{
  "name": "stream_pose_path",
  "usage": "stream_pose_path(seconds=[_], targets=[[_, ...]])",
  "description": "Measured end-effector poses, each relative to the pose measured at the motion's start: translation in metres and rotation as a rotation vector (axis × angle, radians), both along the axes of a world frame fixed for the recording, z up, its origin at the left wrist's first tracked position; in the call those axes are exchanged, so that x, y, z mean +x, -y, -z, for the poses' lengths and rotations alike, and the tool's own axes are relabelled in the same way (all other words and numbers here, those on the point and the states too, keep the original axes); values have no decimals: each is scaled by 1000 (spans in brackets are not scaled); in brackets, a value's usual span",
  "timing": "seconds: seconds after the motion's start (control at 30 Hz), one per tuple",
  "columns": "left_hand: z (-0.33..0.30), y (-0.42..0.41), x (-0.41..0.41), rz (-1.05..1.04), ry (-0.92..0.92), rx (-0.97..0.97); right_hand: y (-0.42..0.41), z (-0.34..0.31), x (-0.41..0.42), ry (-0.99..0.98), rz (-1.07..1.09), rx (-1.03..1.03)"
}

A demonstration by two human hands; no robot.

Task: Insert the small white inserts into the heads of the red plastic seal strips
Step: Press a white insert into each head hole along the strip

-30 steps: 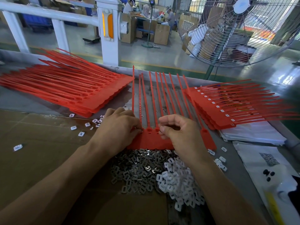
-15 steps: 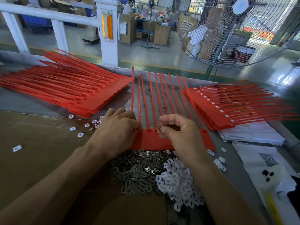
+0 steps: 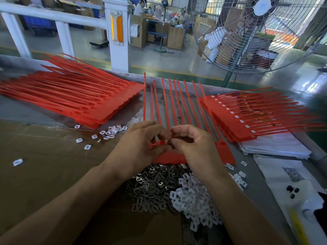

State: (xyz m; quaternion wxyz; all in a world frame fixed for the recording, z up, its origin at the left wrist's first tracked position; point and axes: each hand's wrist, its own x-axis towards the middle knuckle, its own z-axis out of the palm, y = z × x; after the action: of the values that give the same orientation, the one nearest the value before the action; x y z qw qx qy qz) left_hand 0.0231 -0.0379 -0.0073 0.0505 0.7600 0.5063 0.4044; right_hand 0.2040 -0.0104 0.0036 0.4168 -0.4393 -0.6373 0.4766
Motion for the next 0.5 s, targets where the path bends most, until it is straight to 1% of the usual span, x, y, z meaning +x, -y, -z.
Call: stream_pose_path(seconds=[0.17,0.27,0.37,0.5], targets=[[-1,-1,-2,-18,-49,1,0,0,-2,-53,-9,-35],[1,-2,-4,-16,28,-17,0,0,-1,-74,-24,-55],[2,-2,-4,-30,120,-36,2,-1,-2,-4,-44,-13],[1,-2,-4,-21,150,-53,3,-1,-1,76,-46,35]])
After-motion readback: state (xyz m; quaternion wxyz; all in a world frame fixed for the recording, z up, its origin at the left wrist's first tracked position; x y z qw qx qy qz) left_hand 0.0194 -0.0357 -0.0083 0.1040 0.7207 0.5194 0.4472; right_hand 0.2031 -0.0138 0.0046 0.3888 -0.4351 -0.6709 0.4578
